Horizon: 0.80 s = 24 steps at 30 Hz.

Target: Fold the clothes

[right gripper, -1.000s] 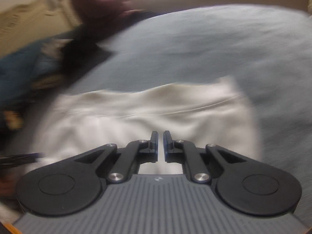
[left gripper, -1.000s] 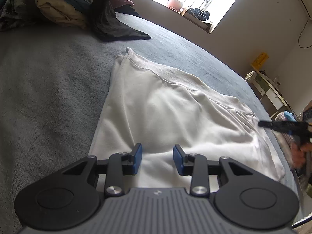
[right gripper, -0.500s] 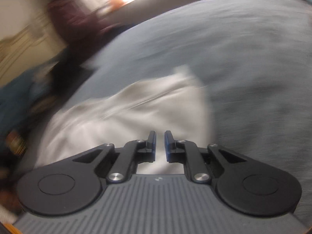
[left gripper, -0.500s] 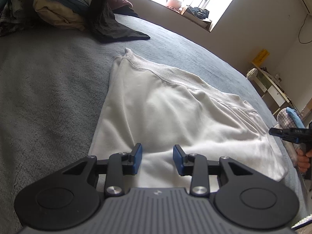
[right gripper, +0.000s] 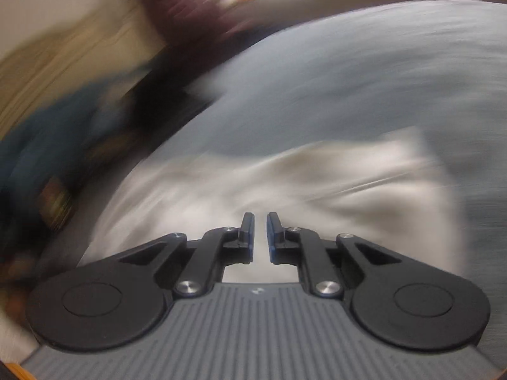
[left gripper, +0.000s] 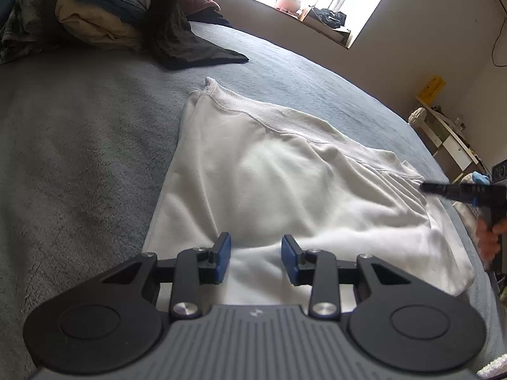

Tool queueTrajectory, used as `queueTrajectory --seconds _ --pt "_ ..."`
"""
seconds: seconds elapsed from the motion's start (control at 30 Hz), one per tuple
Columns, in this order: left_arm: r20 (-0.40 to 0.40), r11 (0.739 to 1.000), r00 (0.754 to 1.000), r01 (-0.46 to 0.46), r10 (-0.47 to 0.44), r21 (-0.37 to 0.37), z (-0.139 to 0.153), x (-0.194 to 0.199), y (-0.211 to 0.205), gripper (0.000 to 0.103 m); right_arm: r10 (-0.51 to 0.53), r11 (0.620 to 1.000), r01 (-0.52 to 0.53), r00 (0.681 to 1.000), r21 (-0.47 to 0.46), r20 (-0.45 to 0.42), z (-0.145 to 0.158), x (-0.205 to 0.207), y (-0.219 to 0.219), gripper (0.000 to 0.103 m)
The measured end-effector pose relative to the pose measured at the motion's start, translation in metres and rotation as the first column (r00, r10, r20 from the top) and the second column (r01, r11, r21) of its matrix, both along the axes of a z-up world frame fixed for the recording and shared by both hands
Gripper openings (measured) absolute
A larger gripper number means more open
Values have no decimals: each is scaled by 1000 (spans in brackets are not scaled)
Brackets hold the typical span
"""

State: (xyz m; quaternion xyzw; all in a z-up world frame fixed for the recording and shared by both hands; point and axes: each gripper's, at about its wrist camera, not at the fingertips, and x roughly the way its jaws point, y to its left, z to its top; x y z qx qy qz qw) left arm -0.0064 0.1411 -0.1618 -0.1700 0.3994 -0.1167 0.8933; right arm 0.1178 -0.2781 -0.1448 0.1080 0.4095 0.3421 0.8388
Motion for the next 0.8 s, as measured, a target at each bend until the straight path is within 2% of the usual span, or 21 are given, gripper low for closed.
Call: queueTrajectory --seconds 0.03,0.1,0.17,0.23,0.27,0.33,0.4,0.43,0.5,0.53,0.63,0.73,0.8 --pt "0 1000 1000 0 0 -2 0 0 0 37 78 997 -78 997 -11 -7 -3 -2 19 9" --pt "0 1000 1000 -2 2 -7 0 -1 1 37 134 988 -135 991 -77 -17 -13 5 49 9" --pt "-1 1000 1000 -8 8 -17 0 -1 2 37 105 987 -105 994 -123 -8 -22 24 69 7" --pt "-3 1000 1000 -13 12 -28 0 -3 4 37 9 995 -9 1000 -95 -5 -20 47 73 7" --pt "-3 999 1000 -15 14 -33 1 -3 5 37 -38 995 38 999 -89 2 -17 56 74 11" --pt "-2 999 1000 -18 18 -45 0 -5 7 37 -21 996 25 999 -82 40 -5 55 80 11" --pt "-2 998 1000 -23 23 -62 -1 -5 10 37 120 992 -119 993 -41 24 3 44 95 12" --pt "-3 997 1000 -26 26 -71 -1 -5 11 37 210 977 -210 978 -20 1 5 36 102 14" --pt "-4 996 1000 -27 27 -87 -3 -4 13 38 349 934 -350 937 -75 -21 3 19 122 15" --pt "-3 996 1000 -23 22 -91 -3 -3 13 40 359 928 -360 933 -93 -33 0 21 129 15" --pt "9 996 1000 -4 5 -87 -4 -3 12 40 306 942 -312 950 -122 -65 -14 41 143 11" --pt "21 997 1000 11 -9 -81 -4 -5 12 40 198 977 -202 978 -65 -62 -11 65 151 11" --pt "23 997 1000 13 -11 -82 -4 -6 13 40 173 983 -175 984 -53 -44 -5 74 158 16"
